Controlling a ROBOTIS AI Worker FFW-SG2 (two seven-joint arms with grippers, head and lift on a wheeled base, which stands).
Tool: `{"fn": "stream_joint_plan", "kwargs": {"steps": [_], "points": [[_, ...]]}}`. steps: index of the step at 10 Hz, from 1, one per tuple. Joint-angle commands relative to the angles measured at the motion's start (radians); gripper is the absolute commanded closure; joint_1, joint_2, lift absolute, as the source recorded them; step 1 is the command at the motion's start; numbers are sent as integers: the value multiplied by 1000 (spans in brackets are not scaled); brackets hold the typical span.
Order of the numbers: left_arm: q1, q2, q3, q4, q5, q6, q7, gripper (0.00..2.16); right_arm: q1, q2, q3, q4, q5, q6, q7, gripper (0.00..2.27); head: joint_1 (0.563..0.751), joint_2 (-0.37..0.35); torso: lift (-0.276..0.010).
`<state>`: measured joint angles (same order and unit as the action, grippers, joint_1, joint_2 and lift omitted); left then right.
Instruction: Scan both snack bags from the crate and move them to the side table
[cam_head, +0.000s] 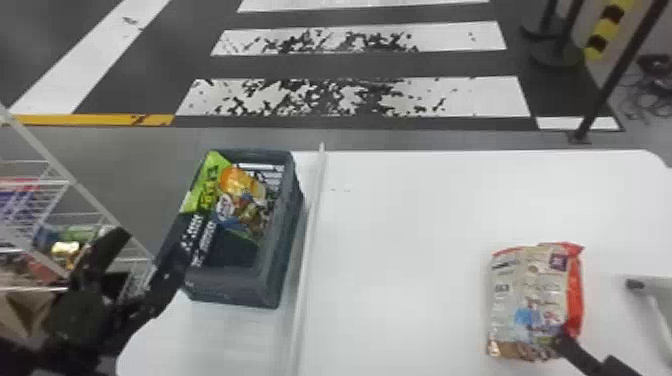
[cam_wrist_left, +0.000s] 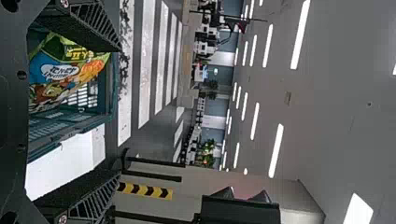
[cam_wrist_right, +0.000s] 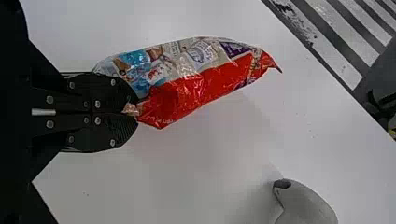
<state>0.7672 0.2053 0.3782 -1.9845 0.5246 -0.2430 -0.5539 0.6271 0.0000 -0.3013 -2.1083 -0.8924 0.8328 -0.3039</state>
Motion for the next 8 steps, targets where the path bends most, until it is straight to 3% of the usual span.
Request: {"fn": "stream_joint_plan", "kwargs": {"steps": [1, 3, 4, 5, 6, 8], "points": [[3, 0, 5, -1, 0, 0, -1, 60, -52, 1, 13, 16, 49, 111, 2, 1899, 695, 149, -29], [4, 0, 10, 1, 0, 0, -4, 60, -76, 1, 28, 34, 75, 154, 5, 1899, 695, 182, -29], [4, 0, 13, 1, 0, 0, -4, 60, -76, 1, 31, 33, 96, 148, 3, 1555, 695, 200, -29], [4, 0, 13, 1, 0, 0, -4, 60, -69, 1, 34, 24, 107, 142, -6, 532, 695, 206, -29], [1, 0, 13, 1, 0, 0, -4, 60, -67, 1, 34, 24, 116, 133, -12, 63, 695, 202, -29], [-2, 0, 7, 3, 0, 0, -4, 60, -64, 1, 34, 17, 136, 118, -12, 43, 695, 189, -29]]}}
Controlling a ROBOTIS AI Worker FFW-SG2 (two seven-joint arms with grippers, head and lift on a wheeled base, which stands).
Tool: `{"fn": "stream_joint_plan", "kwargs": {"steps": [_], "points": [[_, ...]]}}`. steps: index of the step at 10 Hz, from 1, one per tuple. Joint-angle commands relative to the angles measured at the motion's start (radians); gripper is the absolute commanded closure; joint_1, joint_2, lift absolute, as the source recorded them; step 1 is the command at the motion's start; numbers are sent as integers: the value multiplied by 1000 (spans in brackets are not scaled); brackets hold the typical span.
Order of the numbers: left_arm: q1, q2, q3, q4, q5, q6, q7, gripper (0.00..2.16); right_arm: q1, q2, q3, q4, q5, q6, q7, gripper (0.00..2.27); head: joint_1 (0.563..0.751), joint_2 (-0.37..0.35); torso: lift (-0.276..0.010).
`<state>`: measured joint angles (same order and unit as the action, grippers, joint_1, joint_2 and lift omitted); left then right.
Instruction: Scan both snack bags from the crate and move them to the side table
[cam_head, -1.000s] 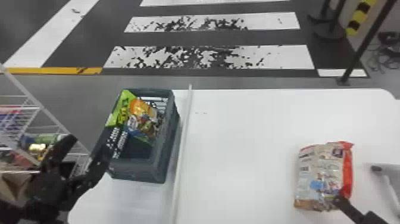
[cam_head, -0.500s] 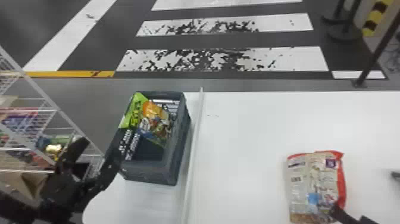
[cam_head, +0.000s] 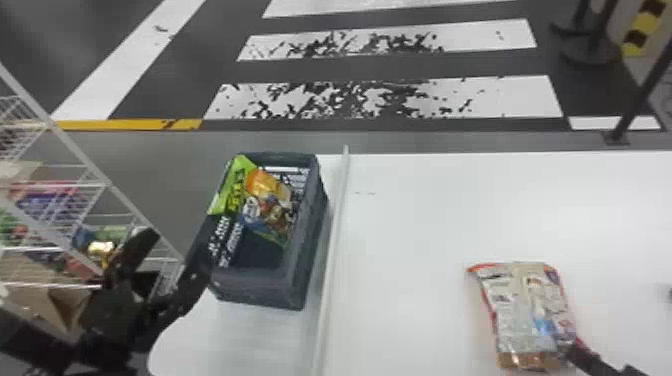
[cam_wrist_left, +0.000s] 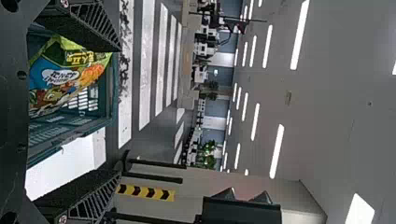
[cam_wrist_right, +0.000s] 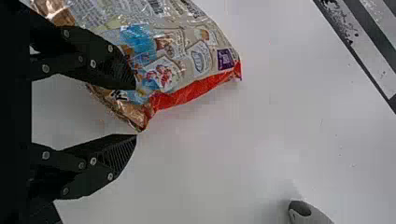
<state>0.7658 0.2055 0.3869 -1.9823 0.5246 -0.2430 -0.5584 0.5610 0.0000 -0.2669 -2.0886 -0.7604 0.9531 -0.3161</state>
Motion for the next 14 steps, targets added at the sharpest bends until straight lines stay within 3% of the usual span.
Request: {"fn": "stream_joint_plan", "kwargs": {"steps": [1, 5, 6, 8, 11, 12, 13, 14], "points": [[0, -1, -2, -1, 0, 0, 0, 60, 8, 1, 0, -8, 3, -9, -1, 46, 695, 178, -29], [3, -3, 0, -4, 0, -18, -3, 60, 103, 1, 3, -166, 7, -58, 38, 49, 695, 165, -29], [3, -5, -2, -7, 0, -18, -3, 60, 109, 1, 3, -176, 32, -52, 123, 49, 695, 171, -29], [7, -5, -2, -13, 0, -21, -3, 60, 100, 1, -5, -168, 98, -61, 385, 49, 695, 219, -29], [12, -6, -5, -13, 0, -37, -11, 60, 73, 0, 78, -146, 300, -190, 482, 134, 695, 242, -29], [13, -8, -5, -15, 0, -46, -14, 60, 59, -2, 86, -113, 343, -251, 552, 468, 695, 240, -29], [17, -8, -3, -17, 0, -49, -14, 60, 50, -6, 113, -79, 406, -365, 598, 1430, 695, 244, -29], [20, -8, -2, -18, 0, -55, -14, 60, 42, -9, 137, -65, 458, -386, 597, 2246, 695, 244, -29]]}}
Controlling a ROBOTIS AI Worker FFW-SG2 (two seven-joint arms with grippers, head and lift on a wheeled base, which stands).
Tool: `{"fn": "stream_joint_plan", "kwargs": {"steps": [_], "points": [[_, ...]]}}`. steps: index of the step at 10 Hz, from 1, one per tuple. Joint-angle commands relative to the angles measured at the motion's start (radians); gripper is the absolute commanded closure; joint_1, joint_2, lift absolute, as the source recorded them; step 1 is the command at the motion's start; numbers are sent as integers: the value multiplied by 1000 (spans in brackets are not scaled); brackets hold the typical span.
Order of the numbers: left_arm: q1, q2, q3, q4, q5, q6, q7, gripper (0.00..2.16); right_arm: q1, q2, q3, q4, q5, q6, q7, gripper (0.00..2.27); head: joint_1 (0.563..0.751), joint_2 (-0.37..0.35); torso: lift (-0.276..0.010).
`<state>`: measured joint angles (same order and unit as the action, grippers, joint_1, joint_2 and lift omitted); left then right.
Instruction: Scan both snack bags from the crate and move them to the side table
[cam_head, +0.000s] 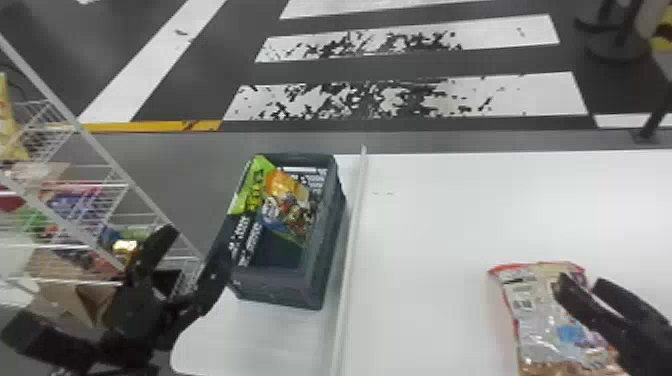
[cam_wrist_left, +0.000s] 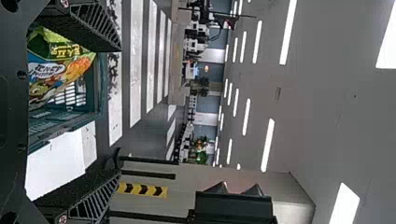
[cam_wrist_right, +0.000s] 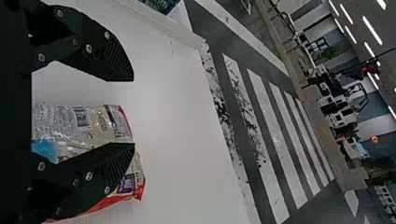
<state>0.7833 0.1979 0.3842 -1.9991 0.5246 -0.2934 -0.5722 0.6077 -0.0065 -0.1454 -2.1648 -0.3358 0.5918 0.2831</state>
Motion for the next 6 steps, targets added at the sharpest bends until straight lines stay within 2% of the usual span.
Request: {"fn": "stream_joint_plan", "kwargs": {"steps": [1, 3, 6], "points": [[2, -2, 1, -3, 0, -8, 0, 60, -2, -10, 44, 26, 98, -102, -1, 2250, 695, 240, -29], [4, -5, 2, -6, 2, -11, 0, 60, -12, -36, 96, 63, 179, -117, 28, 2250, 695, 247, -29], [16, -11, 2, -23, 23, -29, 8, 66, -19, -41, 148, 146, 270, -194, 36, 2250, 695, 287, -29]]}}
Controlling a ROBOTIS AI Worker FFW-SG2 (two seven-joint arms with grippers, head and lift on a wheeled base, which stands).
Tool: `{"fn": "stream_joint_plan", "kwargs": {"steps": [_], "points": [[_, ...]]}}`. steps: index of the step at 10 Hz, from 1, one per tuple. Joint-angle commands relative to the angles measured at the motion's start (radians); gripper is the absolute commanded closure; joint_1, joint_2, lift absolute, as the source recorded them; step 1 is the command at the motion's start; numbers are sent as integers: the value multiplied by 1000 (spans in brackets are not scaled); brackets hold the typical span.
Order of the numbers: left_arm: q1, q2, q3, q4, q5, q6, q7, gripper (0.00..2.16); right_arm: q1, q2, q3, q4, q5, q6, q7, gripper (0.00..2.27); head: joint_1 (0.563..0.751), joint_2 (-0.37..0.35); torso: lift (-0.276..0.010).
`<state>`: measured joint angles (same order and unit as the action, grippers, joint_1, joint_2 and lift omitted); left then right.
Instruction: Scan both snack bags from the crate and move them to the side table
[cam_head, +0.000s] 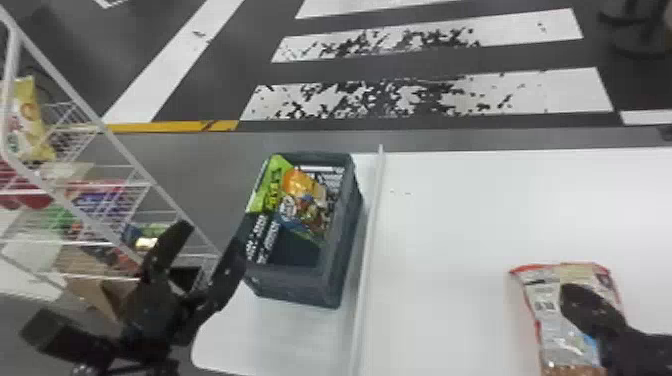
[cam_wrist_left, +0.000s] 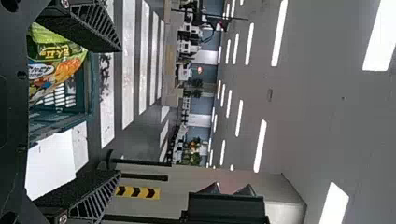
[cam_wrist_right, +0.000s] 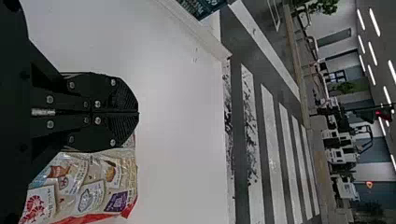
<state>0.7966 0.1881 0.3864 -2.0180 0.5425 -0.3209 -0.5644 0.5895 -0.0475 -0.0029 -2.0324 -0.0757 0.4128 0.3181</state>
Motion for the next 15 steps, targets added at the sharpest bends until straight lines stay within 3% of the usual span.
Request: {"fn": "stream_joint_plan", "kwargs": {"steps": [1, 3, 5, 7, 10, 15], "points": [[3, -3, -3, -11, 7, 1, 9, 66, -4, 1, 23, 32, 47, -42, -8, 2250, 695, 299, -29], [24, -4, -30, -57, 11, 20, 109, 66, -5, 1, 24, 37, 50, -48, -13, 2250, 695, 314, -29], [32, -16, -57, -119, 11, 118, 204, 66, -7, 3, 41, 40, 90, -48, -24, 2250, 695, 312, -29], [26, -19, -86, -163, -10, 198, 251, 60, -20, 3, 69, 80, 163, -39, -67, 2250, 695, 301, -29], [21, -26, -116, -180, -46, 219, 264, 60, -65, 0, 61, 169, 197, -42, -100, 2250, 695, 243, -29], [23, -26, -121, -171, -52, 219, 247, 60, -105, 5, 41, 239, 171, -9, -152, 2253, 695, 173, -29]]}}
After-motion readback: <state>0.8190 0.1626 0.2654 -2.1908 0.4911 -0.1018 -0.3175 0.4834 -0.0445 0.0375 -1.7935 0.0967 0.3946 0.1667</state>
